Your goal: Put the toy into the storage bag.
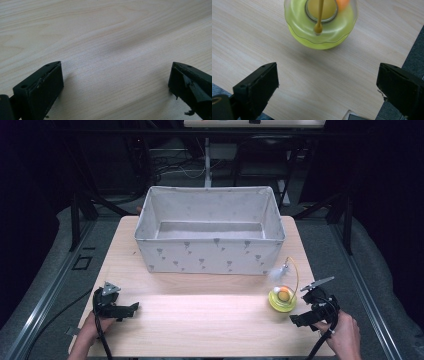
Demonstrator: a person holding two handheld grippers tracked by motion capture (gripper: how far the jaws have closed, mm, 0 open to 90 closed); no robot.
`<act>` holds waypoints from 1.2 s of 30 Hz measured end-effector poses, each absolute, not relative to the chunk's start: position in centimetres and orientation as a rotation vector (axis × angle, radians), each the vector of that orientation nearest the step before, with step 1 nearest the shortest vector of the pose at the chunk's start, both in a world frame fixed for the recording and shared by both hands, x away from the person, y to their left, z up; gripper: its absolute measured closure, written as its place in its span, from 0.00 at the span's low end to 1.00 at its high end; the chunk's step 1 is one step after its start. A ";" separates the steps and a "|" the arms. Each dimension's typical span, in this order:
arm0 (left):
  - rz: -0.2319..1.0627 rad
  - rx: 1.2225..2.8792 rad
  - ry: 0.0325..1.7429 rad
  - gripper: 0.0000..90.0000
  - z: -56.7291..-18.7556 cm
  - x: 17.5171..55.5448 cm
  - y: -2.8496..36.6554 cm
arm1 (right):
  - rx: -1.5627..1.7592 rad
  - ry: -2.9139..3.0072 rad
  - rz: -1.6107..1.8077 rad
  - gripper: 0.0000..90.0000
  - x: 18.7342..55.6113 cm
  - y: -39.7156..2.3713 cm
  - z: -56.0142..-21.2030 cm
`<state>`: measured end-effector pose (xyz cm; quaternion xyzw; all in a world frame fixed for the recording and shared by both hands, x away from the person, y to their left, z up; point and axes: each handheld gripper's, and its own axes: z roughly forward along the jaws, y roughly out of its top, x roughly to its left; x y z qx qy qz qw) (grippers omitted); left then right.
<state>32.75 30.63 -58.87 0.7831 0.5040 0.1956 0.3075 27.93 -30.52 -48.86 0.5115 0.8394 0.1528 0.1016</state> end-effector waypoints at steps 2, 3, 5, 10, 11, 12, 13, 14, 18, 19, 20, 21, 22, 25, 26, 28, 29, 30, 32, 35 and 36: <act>0.517 2.070 1.333 0.00 -58.9 32.8 30.6 | 1.511 2.481 0.458 0.04 28.0 -30.4 -48.9; 0.517 2.071 1.334 0.00 -58.9 32.8 30.6 | 1.515 2.492 0.464 0.04 28.0 -30.4 -48.9; 0.517 2.070 1.333 0.00 -58.9 32.8 30.6 | 1.518 2.493 0.472 0.03 28.1 -30.4 -49.0; 0.518 2.074 1.332 0.00 -58.9 32.8 30.6 | 1.520 2.520 0.434 0.03 28.1 -30.2 -48.9; 0.518 2.074 1.332 0.00 -58.9 32.8 30.6 | 1.523 2.518 0.429 0.03 28.1 -30.1 -48.9; 0.519 2.069 1.334 0.00 -58.9 32.7 30.6 | 1.524 2.530 0.420 0.03 28.2 -30.1 -48.8; 0.520 2.068 1.336 0.00 -58.9 32.8 30.6 | 1.519 2.535 0.418 0.03 28.2 -30.1 -48.7; 0.518 2.067 1.338 0.00 -58.9 32.8 30.6 | 1.520 2.537 0.416 0.04 28.3 -30.1 -48.6; 0.522 2.067 1.339 0.00 -58.9 32.7 30.6 | 1.505 2.534 0.409 0.08 28.7 -30.0 -48.0; 0.522 2.067 1.339 0.00 -58.9 32.7 30.6 | 1.510 2.543 0.424 0.10 28.7 -29.9 -47.9; 0.522 2.066 1.339 0.00 -58.9 32.7 30.6 | 1.495 2.541 0.427 0.10 28.8 -29.7 -47.4; 0.522 2.067 1.339 0.00 -58.9 32.7 30.6 | 1.490 2.540 0.430 0.11 28.8 -29.6 -47.3; 0.522 2.069 1.339 0.00 -58.9 32.7 30.6 | 1.483 2.545 0.411 0.11 28.9 -29.5 -47.1; 0.518 2.071 1.336 0.00 -58.9 32.7 30.6 | 1.482 2.550 0.412 0.10 29.3 -29.1 -46.6; 0.516 2.074 1.334 0.00 -58.9 32.7 30.6 | 1.467 2.544 0.408 0.10 29.4 -29.0 -46.3; 0.519 2.067 1.335 0.00 -58.9 32.6 30.7 | 1.469 2.542 0.418 0.07 29.5 -28.7 -45.8; 0.519 2.067 1.336 0.00 -58.9 32.6 30.7 | 1.475 2.530 0.411 0.04 29.7 -28.6 -45.5; 0.518 2.067 1.337 0.00 -58.9 32.6 30.6 | 1.469 2.546 0.416 0.04 29.8 -28.4 -45.3; 0.521 2.065 1.338 0.00 -58.9 32.6 30.6 | 1.457 2.557 0.421 0.03 30.1 -28.2 -44.9; 0.521 2.065 1.339 0.00 -58.9 32.6 30.6 | 1.439 2.571 0.423 0.02 30.7 -27.6 -44.7; 0.522 2.064 1.340 0.00 -58.9 32.6 30.6 | 1.429 2.578 0.424 0.02 30.9 -27.4 -44.5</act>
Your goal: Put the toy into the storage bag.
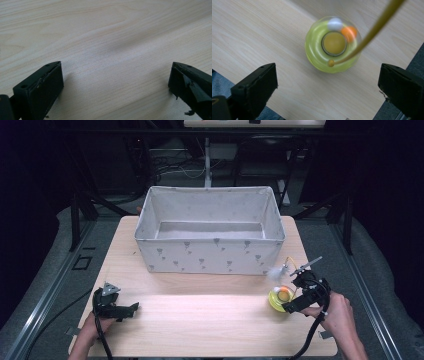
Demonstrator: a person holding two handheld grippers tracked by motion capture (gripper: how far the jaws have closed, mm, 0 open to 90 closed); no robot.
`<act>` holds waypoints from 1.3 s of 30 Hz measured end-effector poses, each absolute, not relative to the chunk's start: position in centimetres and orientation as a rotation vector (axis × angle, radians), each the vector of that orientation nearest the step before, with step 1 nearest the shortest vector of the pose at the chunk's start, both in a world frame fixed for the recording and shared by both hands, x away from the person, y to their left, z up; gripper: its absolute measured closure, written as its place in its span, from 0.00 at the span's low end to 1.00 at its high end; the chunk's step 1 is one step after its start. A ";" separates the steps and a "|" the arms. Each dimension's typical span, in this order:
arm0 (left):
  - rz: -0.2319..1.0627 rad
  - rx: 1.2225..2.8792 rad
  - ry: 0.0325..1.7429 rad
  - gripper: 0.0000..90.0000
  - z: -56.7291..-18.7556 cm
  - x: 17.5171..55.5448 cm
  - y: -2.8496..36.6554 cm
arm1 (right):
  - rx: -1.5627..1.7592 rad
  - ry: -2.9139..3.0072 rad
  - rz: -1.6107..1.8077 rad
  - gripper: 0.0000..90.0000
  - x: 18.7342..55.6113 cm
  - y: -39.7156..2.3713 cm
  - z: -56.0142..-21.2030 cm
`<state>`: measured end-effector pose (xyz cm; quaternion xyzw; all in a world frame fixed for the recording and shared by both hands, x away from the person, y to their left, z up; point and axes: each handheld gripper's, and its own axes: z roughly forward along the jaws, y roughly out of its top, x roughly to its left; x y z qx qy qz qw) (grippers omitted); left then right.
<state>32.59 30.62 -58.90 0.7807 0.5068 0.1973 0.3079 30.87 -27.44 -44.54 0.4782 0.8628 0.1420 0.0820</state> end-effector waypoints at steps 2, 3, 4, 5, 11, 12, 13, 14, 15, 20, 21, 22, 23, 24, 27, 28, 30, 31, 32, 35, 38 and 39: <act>0.522 2.063 1.341 0.00 -58.9 32.6 30.6 | 1.424 2.574 0.432 0.02 31.1 -27.0 -44.3; 0.520 2.066 1.340 0.00 -58.9 32.6 30.6 | 1.412 2.585 0.408 0.01 31.3 -26.9 -44.1; 0.520 2.066 1.340 0.00 -58.9 32.6 30.6 | 1.412 2.585 0.408 0.01 31.3 -26.9 -44.1; 0.517 2.069 1.340 0.00 -58.9 32.6 30.6 | 1.408 2.580 0.420 0.02 31.6 -26.6 -43.6; 0.518 2.069 1.340 0.00 -58.9 32.7 30.6 | 1.379 2.582 0.450 0.18 32.3 -26.5 -41.9; 0.517 2.069 1.339 0.00 -58.9 32.7 30.6 | 1.379 2.581 0.457 0.21 32.4 -26.5 -41.8; 0.518 2.069 1.340 0.00 -58.9 32.7 30.6 | 1.383 2.575 0.457 0.24 32.5 -26.5 -41.6; 0.518 2.069 1.340 0.00 -58.9 32.7 30.6 | 1.383 2.575 0.457 0.24 32.5 -26.5 -41.6; 0.518 2.068 1.340 0.00 -58.9 32.7 30.6 | 1.389 2.577 0.454 0.31 32.6 -26.6 -41.5; 0.518 2.068 1.341 0.00 -58.9 32.7 30.6 | 1.384 2.589 0.413 0.47 32.8 -26.6 -41.4; 0.518 2.067 1.342 0.00 -58.9 32.7 30.6 | 1.378 2.593 0.401 0.54 32.8 -26.6 -41.2; 0.518 2.067 1.342 0.00 -58.9 32.7 30.6 | 1.378 2.593 0.401 0.54 32.8 -26.6 -41.2; 0.518 2.067 1.342 0.00 -58.9 32.7 30.6 | 1.375 2.603 0.391 0.61 33.0 -26.5 -41.0; 0.518 2.067 1.342 0.00 -58.9 32.7 30.6 | 1.375 2.601 0.401 0.64 33.0 -26.5 -41.0; 0.519 2.067 1.342 0.00 -58.9 32.6 30.6 | 1.384 2.618 0.381 0.72 33.2 -26.6 -41.1; 0.519 2.067 1.342 0.00 -58.9 32.6 30.6 | 1.384 2.618 0.381 0.72 33.2 -26.6 -41.1; 0.519 2.066 1.342 0.00 -58.9 32.6 30.6 | 1.391 2.627 0.361 0.79 33.3 -26.6 -41.2; 0.519 2.067 1.342 0.00 -58.9 32.7 30.6 | 1.384 2.638 0.341 0.80 33.4 -26.6 -41.2; 0.518 2.067 1.342 0.00 -58.9 32.7 30.6 | 1.382 2.636 0.339 0.83 33.4 -26.5 -41.2; 0.519 2.067 1.342 0.00 -58.9 32.6 30.6 | 1.386 2.633 0.336 0.90 33.4 -26.4 -41.2; 0.519 2.067 1.341 0.00 -58.9 32.7 30.6 | 1.388 2.633 0.328 0.96 33.3 -26.2 -41.3; 0.519 2.067 1.341 0.00 -58.9 32.7 30.6 | 1.382 2.639 0.316 0.97 33.4 -26.1 -41.3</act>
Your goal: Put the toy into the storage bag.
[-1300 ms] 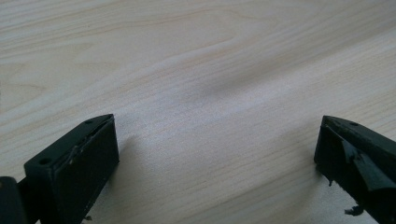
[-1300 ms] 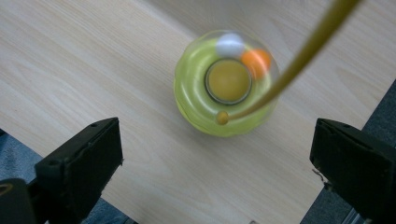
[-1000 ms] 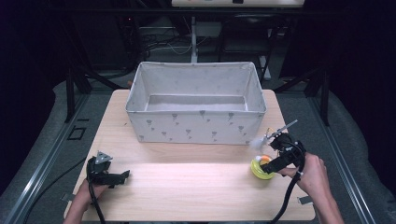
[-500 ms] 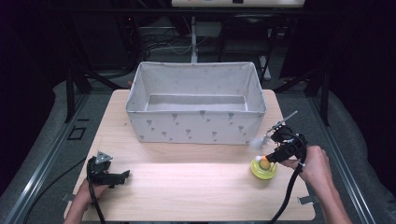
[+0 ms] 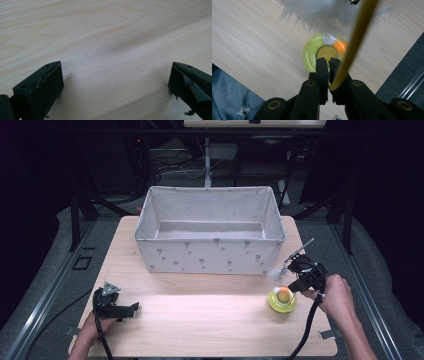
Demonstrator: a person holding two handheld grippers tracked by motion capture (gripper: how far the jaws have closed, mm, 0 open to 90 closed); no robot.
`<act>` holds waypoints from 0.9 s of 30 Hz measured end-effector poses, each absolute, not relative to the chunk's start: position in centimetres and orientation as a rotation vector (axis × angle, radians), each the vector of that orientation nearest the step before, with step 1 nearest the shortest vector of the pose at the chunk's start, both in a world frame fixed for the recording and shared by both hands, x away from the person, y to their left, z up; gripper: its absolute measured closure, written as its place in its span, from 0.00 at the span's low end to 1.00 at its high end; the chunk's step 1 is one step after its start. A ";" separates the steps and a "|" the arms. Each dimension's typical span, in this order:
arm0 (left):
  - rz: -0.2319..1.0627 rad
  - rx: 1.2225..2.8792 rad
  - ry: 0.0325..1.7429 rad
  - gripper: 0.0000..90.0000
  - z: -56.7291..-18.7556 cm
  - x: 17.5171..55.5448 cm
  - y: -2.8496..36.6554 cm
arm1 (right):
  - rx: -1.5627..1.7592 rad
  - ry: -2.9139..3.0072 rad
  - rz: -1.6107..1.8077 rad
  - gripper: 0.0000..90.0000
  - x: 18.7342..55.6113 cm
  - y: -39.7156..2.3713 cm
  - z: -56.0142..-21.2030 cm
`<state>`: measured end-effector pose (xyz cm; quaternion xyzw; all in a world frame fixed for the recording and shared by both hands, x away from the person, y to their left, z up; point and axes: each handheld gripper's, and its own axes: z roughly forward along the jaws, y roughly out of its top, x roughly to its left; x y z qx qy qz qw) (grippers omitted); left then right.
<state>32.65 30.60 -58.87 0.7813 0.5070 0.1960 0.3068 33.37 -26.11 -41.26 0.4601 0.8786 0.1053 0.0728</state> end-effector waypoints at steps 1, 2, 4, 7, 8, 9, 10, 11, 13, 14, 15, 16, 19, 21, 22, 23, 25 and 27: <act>0.518 2.067 1.341 0.00 -58.9 32.7 30.6 | 1.392 2.625 0.333 0.97 33.3 -26.0 -41.4; 0.518 2.067 1.341 0.00 -58.9 32.7 30.6 | 1.375 2.638 0.298 0.97 33.4 -26.0 -41.2; 0.518 2.067 1.341 0.00 -58.9 32.7 30.6 | 1.374 2.639 0.296 0.97 33.5 -25.9 -41.1; 0.518 2.067 1.341 0.00 -58.9 32.7 30.6 | 1.370 2.641 0.289 0.98 33.7 -25.8 -41.0; 0.518 2.067 1.341 0.00 -58.9 32.7 30.6 | 1.371 2.638 0.287 0.98 33.7 -25.7 -41.0; 0.518 2.067 1.341 0.00 -58.9 32.7 30.6 | 1.368 2.628 0.298 0.98 33.7 -25.6 -41.0; 0.518 2.067 1.341 0.00 -58.9 32.7 30.6 | 1.365 2.639 0.291 0.98 33.8 -25.6 -40.9; 0.518 2.068 1.341 0.00 -58.9 32.7 30.6 | 1.365 2.639 0.291 0.98 33.8 -25.6 -40.9; 0.518 2.070 1.340 0.00 -58.9 32.7 30.6 | 1.350 2.643 0.278 0.98 33.9 -25.4 -40.5; 0.518 2.070 1.340 0.00 -58.9 32.7 30.6 | 1.351 2.635 0.284 0.98 33.9 -25.3 -40.4; 0.518 2.070 1.340 0.00 -58.9 32.7 30.6 | 1.358 2.625 0.307 0.98 33.8 -25.2 -40.3; 0.518 2.070 1.340 0.00 -58.9 32.7 30.6 | 1.342 2.637 0.291 0.98 33.9 -25.2 -40.0; 0.519 2.069 1.340 0.00 -58.9 32.6 30.6 | 1.327 2.636 0.311 0.98 33.8 -24.9 -39.6; 0.519 2.070 1.340 0.00 -58.9 32.6 30.6 | 1.319 2.637 0.304 0.98 33.8 -24.8 -39.4; 0.519 2.069 1.340 0.00 -58.9 32.6 30.6 | 1.313 2.641 0.312 0.98 33.8 -24.7 -39.3; 0.518 2.070 1.340 0.00 -58.9 32.6 30.6 | 1.303 2.640 0.326 0.98 33.9 -24.5 -39.1; 0.518 2.070 1.339 0.00 -58.9 32.7 30.6 | 1.301 2.641 0.323 0.98 34.0 -24.3 -39.0; 0.520 2.067 1.338 0.00 -58.9 32.6 30.6 | 1.288 2.641 0.325 0.98 34.3 -24.0 -38.7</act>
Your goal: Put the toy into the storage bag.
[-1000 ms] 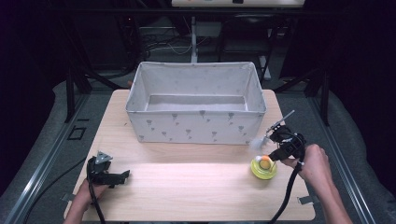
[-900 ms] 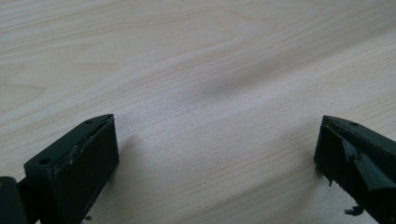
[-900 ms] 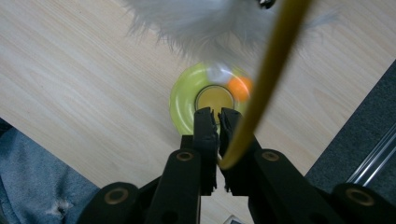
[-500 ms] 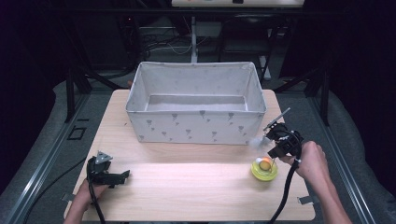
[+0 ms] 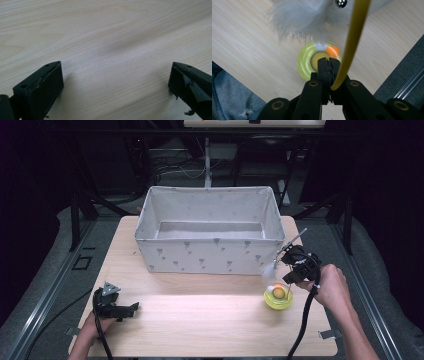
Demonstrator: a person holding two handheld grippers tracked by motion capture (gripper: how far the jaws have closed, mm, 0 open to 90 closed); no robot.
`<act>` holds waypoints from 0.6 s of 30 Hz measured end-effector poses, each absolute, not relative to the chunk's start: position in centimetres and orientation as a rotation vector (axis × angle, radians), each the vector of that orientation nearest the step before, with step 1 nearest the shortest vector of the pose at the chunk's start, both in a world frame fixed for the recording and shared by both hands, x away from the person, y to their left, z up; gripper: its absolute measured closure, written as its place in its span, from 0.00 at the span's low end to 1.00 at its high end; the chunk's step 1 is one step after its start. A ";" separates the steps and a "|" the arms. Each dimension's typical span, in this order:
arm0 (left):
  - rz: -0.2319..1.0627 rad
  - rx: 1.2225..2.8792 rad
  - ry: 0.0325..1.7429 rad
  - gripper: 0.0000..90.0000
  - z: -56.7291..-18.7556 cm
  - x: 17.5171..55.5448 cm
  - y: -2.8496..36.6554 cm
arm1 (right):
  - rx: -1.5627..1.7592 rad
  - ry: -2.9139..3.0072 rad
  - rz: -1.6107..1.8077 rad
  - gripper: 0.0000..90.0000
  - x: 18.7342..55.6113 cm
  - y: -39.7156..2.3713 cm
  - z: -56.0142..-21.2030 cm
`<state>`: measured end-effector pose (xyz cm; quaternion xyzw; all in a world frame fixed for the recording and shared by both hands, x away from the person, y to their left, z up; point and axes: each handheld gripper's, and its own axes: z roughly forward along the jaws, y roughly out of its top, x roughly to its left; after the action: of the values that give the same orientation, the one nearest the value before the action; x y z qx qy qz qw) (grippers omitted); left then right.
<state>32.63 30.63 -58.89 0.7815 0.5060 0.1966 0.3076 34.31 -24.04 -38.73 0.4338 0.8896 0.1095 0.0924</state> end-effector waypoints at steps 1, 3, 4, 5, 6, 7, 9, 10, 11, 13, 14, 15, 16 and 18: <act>0.520 2.067 1.338 0.00 -58.9 32.6 30.6 | 1.288 2.641 0.325 0.98 34.3 -24.0 -38.7; 0.521 2.064 1.337 0.00 -58.9 32.6 30.6 | 1.276 2.646 0.326 0.98 34.6 -23.6 -38.5; 0.519 2.062 1.338 0.00 -58.9 32.6 30.6 | 1.276 2.646 0.326 0.98 34.6 -23.6 -38.5; 0.520 2.062 1.338 0.00 -58.9 32.6 30.6 | 1.265 2.653 0.330 0.98 34.8 -23.3 -38.4; 0.522 2.063 1.337 0.00 -58.9 32.6 30.6 | 1.259 2.656 0.329 0.98 34.9 -23.2 -38.3; 0.522 2.064 1.336 0.00 -58.9 32.6 30.6 | 1.256 2.654 0.329 0.98 34.9 -23.1 -38.2; 0.523 2.063 1.333 0.00 -58.9 32.6 30.7 | 1.246 2.661 0.329 0.98 35.1 -22.9 -38.0; 0.522 2.062 1.334 0.00 -58.9 32.6 30.7 | 1.245 2.659 0.324 0.98 35.2 -22.7 -37.9; 0.522 2.063 1.333 0.00 -58.9 32.6 30.7 | 1.238 2.664 0.324 0.98 35.3 -22.6 -37.8; 0.523 2.062 1.333 0.00 -58.9 32.6 30.7 | 1.232 2.666 0.339 0.98 35.4 -22.4 -37.6; 0.523 2.061 1.334 0.00 -58.9 32.6 30.7 | 1.223 2.671 0.342 0.98 35.5 -22.2 -37.5; 0.523 2.062 1.333 0.00 -58.9 32.6 30.7 | 1.222 2.669 0.349 0.98 35.5 -22.1 -37.5; 0.523 2.062 1.333 0.00 -58.9 32.6 30.7 | 1.218 2.673 0.350 0.98 35.6 -22.0 -37.4; 0.523 2.062 1.333 0.00 -58.9 32.6 30.7 | 1.203 2.670 0.351 0.98 35.8 -21.8 -37.2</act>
<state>32.58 30.66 -58.95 0.7808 0.5046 0.1979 0.3106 35.76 -21.76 -37.21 0.4060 0.9011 0.1183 0.0957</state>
